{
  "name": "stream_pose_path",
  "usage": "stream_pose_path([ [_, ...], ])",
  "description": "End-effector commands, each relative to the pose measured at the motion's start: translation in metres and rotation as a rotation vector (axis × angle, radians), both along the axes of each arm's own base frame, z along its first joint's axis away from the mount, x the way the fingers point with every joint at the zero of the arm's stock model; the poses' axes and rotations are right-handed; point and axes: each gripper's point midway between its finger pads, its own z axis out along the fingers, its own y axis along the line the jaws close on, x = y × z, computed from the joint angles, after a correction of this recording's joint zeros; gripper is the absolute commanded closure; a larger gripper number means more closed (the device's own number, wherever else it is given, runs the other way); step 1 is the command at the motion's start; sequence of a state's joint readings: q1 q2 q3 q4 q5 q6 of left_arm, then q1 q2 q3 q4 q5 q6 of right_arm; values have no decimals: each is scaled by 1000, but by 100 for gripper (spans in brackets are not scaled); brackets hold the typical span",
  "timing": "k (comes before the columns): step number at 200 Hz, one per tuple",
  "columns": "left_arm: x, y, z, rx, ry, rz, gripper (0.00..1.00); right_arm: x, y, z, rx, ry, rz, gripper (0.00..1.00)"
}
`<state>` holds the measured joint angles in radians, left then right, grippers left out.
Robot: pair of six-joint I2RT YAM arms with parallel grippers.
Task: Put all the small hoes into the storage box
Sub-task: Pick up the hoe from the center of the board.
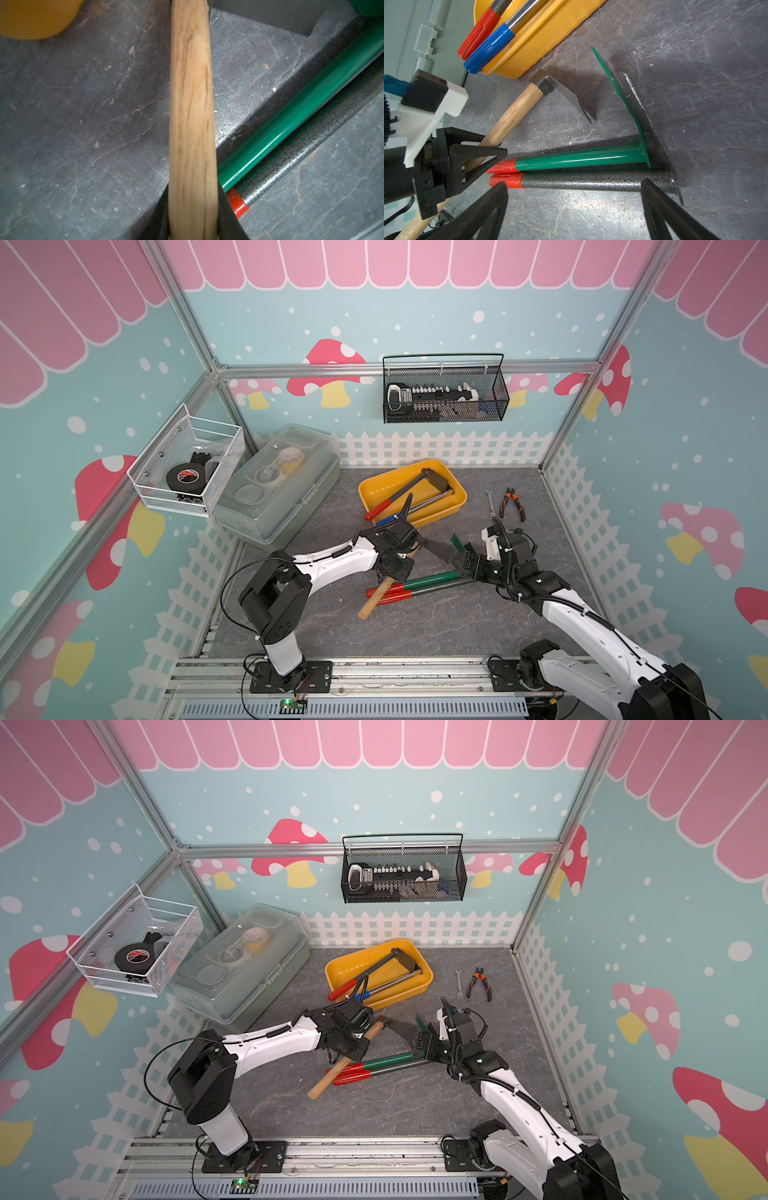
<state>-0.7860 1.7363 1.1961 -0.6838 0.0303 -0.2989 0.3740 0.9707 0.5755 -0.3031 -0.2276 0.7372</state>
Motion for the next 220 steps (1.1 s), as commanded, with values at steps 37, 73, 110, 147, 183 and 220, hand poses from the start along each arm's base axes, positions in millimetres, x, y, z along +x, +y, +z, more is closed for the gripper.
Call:
stream_pose_path([
  [37,10,-10,50,-90,-102,-8,100,-1,-1,4,-6,-9,-4,1],
  [73,11,-9,63,-90,-125,-26,100,-2,-2,3,-6,-5,-9,1],
  [110,12,-6,78,-88,-166,-58,100,-3,-5,5,-16,-16,-20,1],
  [147,15,-6,98,-83,-214,-101,100,-4,-6,5,-17,-13,-20,1],
  [183,21,-4,111,-59,-254,-134,100,-5,-6,6,-10,-19,-21,1],
  [220,33,-2,122,-50,-293,-159,100,-7,-7,7,-11,-23,-23,1],
])
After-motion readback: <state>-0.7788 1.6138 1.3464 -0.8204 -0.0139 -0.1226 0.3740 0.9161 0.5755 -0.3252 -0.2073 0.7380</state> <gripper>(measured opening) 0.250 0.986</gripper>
